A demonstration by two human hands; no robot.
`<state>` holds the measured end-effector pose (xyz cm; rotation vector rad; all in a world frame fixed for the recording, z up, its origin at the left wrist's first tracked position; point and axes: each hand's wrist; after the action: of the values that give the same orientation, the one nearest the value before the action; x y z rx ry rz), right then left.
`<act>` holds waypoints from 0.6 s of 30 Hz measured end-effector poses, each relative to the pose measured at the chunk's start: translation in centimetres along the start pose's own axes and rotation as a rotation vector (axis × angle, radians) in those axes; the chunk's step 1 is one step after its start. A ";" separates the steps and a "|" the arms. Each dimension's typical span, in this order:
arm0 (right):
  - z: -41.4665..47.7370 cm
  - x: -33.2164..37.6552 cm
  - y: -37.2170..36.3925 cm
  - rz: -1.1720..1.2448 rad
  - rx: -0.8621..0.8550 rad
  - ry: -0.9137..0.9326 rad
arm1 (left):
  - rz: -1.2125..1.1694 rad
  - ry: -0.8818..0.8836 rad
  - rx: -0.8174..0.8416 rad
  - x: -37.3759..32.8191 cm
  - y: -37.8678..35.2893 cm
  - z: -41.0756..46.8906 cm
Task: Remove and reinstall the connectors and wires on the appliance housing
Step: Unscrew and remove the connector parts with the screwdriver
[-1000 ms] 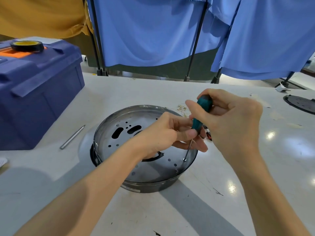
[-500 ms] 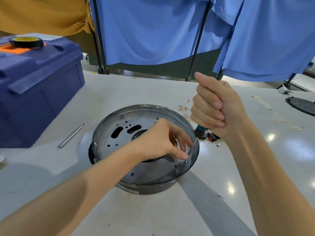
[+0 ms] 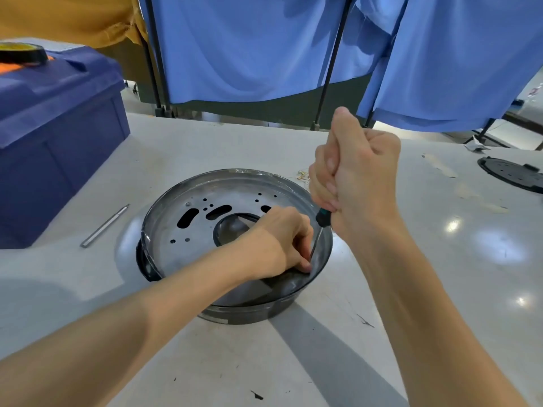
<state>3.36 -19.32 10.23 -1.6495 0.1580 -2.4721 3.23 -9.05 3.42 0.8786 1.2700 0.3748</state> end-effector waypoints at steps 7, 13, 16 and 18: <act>0.2 -0.9 -1.2 -0.225 -0.460 0.140 | -0.069 -0.021 0.004 0.3 0.1 -0.2; -0.2 -0.9 0.5 -0.139 -0.504 0.101 | -0.309 -0.093 -0.032 -0.1 0.0 -0.6; 0.5 0.0 1.5 -0.009 -0.105 -0.099 | -0.300 -0.087 -0.007 0.2 -0.1 -0.2; 1.9 1.2 2.5 0.029 0.270 -0.231 | -0.292 -0.086 0.001 0.5 -0.1 -0.1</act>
<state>4.87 -22.03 11.57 -1.7779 -0.1717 -2.1476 3.32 -8.72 3.01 0.6897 1.2966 0.1032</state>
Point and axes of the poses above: each hand's wrist, its own z-axis towards the middle knuckle, its own y-axis out of the back of the hand, x = y × z, and after that the axes turned 1 degree about -z, right-handed
